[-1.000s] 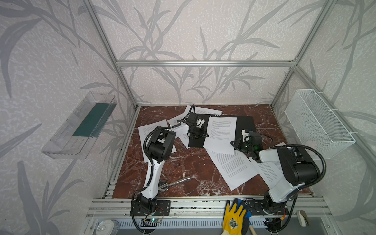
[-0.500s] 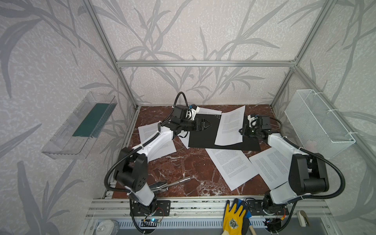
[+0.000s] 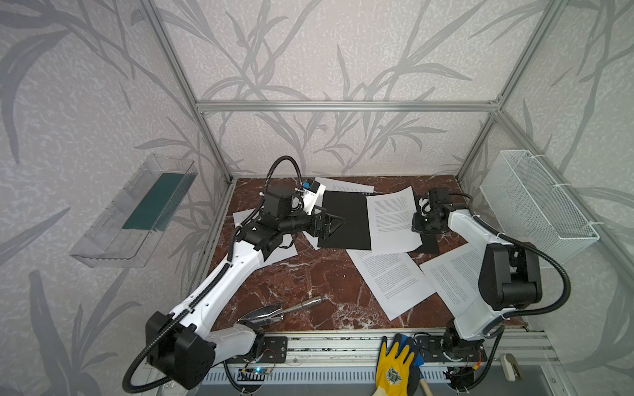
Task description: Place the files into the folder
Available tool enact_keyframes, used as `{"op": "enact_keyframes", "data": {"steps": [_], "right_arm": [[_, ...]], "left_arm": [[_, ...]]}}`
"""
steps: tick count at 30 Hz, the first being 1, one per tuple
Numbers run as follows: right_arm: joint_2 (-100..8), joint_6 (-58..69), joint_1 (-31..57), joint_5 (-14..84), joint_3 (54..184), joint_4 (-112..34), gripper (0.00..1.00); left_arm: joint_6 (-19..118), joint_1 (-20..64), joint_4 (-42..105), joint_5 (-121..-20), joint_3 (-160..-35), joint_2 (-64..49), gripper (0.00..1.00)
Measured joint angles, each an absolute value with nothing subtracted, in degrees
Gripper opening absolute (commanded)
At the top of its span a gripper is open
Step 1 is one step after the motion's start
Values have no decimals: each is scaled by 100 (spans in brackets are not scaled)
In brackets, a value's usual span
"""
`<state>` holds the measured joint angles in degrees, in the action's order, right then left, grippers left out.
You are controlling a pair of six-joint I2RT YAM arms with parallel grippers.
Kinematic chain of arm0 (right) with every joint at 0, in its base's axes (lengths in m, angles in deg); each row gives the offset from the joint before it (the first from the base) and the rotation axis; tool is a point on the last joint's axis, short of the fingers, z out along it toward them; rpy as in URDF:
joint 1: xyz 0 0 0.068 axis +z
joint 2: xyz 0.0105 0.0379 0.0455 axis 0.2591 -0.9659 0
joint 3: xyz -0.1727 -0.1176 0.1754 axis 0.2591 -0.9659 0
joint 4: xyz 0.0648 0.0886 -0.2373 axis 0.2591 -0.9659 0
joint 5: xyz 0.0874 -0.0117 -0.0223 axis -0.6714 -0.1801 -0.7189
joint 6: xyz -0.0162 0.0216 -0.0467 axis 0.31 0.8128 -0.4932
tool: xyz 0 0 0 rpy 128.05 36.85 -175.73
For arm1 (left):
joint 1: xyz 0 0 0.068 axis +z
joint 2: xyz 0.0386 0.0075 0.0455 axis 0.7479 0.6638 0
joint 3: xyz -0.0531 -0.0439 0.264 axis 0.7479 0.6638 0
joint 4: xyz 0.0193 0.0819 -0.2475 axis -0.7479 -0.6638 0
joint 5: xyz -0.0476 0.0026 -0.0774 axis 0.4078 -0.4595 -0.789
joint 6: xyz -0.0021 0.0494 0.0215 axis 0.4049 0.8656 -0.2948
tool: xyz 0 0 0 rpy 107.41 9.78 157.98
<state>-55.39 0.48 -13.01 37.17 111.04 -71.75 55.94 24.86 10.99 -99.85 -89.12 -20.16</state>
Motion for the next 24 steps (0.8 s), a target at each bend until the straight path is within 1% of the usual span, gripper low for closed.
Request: {"op": "enact_keyframes", "data": {"steps": [6,15,24], "right_arm": [[-5542,11,-1557,3909,11106,-7295,0],[-5542,-46,-1780,4069,11154,-7430,0],[-5542,-290,-1795,3658,11220,-7323,0]], "left_arm": [[5887,2497,796,-9827,-8890,-2059,99],[6084,2687,750,-9559,-8844,-1992,99],[6128,2709,752,-9539,-8807,-1871,99]]}}
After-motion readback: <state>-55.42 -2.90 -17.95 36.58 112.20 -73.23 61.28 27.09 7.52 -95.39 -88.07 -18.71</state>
